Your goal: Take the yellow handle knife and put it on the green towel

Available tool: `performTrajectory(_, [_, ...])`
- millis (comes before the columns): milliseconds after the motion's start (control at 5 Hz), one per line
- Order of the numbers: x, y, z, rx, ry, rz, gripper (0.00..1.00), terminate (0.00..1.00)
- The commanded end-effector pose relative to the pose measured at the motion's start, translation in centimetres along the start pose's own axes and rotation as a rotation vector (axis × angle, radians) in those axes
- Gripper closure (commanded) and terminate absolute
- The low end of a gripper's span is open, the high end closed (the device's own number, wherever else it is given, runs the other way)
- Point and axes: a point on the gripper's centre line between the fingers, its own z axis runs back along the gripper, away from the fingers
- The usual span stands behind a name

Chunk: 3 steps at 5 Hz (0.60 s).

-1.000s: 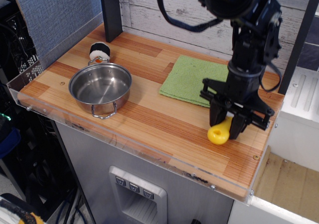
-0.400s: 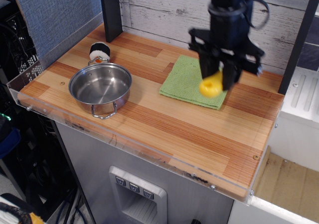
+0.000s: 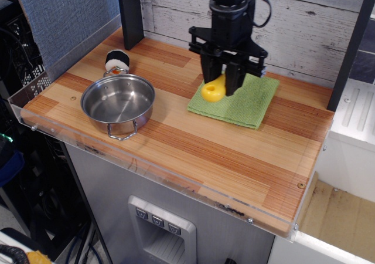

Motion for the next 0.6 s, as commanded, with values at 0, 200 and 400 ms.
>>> performTrajectory(0, [0.8,1.5,-0.6,0.036,-0.006,0.021,1.00,0.00])
performTrajectory(200, [1.0,1.5,-2.1,0.045,0.020,0.021,1.00,0.00])
performTrajectory(400, [1.2,1.5,-3.0,0.051,0.033,0.024,1.00,0.00])
